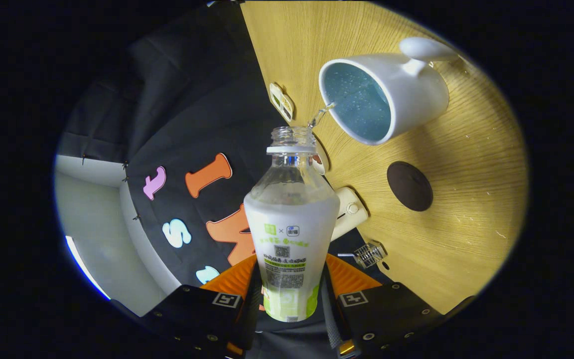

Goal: Take the bottle from table, then pour the juice into the cup, finally place the bottle on the coaster

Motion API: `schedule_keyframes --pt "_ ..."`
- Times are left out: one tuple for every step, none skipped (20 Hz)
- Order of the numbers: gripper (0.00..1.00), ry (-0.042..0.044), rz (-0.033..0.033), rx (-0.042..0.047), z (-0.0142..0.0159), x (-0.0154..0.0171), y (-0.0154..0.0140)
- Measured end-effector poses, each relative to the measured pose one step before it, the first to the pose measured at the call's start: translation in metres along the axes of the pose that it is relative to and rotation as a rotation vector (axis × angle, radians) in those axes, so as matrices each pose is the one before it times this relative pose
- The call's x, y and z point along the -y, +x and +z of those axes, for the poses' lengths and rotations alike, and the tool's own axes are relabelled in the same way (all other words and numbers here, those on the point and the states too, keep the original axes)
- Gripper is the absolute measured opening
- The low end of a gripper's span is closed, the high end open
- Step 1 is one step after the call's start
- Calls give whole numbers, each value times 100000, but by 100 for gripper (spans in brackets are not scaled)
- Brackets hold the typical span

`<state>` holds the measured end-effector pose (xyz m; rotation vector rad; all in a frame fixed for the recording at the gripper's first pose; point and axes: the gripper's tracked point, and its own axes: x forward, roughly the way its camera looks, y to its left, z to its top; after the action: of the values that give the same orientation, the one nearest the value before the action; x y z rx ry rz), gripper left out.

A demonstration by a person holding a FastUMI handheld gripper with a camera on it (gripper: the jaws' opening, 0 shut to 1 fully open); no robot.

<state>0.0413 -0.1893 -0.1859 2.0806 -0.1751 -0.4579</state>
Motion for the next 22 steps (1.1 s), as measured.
schedule_keyframes --pt "57 773 75 194 44 -161 25" --pt "57 694 5 -39 -71 -11 83" --pt "57 597 -3 310 168 -1 -24" --pt "57 742 -247 -24 -88 -104 -31" --pt "57 931 -45 250 83 -161 -53" --pt "57 691 122 -107 -4 -60 51" --pt "57 573 -103 60 10 -23 -3" --pt "57 649 69 -121 -17 -48 34" --pt "57 662 237 183 88 -117 -58" --pt "57 603 104 -45 9 -14 35" --pt "57 783 248 167 9 -129 -73" --pt "57 617 137 154 74 42 48" --pt "57 595 -13 360 2 -101 -41" --pt "57 435 50 82 54 25 54" --pt "57 490 34 323 -75 -174 30" --pt "57 582 -9 -140 -39 -35 19" --pt "57 531 201 179 54 -158 -38" --pt "57 448 -50 -53 -14 13 -1" --pt "57 604 101 33 -42 -136 10" --pt "57 499 100 95 44 -20 71" --pt "57 298 110 81 109 -183 88" --pt "57 369 -44 -29 20 -34 101"
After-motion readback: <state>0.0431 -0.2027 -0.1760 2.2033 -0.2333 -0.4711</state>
